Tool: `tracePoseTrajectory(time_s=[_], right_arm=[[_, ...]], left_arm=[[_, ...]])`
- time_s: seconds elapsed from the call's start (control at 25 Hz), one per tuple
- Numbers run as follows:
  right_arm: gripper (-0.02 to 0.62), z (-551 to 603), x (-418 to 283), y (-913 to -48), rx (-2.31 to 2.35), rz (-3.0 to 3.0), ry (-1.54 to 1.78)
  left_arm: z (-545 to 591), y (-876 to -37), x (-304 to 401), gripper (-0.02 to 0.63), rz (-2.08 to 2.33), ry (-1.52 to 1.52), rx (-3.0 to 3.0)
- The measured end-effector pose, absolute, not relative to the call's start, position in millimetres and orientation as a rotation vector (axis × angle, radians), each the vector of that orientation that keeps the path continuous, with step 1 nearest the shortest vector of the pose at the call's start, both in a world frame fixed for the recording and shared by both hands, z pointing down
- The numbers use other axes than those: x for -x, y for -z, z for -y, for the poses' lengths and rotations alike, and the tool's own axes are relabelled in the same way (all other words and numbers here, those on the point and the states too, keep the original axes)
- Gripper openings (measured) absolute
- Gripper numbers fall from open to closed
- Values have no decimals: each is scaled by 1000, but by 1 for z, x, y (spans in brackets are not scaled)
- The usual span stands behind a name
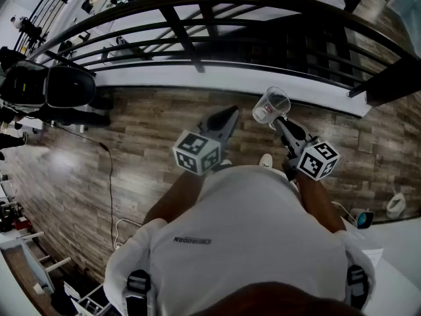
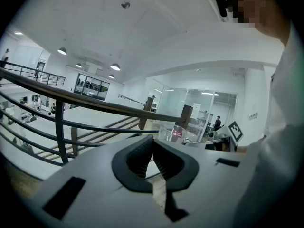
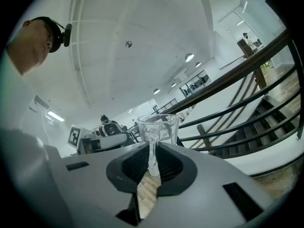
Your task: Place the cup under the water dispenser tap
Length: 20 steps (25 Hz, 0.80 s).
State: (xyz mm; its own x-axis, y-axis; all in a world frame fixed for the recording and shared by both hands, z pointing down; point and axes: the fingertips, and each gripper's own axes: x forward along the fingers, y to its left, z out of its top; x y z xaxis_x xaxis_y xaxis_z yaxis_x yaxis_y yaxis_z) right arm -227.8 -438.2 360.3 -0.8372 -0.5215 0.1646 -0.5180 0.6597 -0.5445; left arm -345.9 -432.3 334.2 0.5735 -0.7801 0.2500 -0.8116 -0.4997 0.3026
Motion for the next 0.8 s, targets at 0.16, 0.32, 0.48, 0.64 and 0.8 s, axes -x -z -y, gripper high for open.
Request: tracePoseTrajectory(time_s=[0.16, 0.32, 0.48, 0.64, 0.8], right_arm=[[44, 439, 238, -361, 898, -2865, 925], [44, 439, 246, -365, 911, -2868, 919], [44, 434, 252, -360, 889, -2859, 905], [44, 427, 255, -355, 859, -2888, 880], [44, 432, 265, -356, 874, -2895, 892]], left_arm=[[435, -333, 356, -5, 1292, -114, -2431], [434, -337, 364, -5, 1284, -121, -2439], [432, -338, 367, -5, 1269, -121, -2439], [429, -334, 363, -5, 1258, -118, -2458], [433, -338, 372, -5, 1233, -128, -2460]])
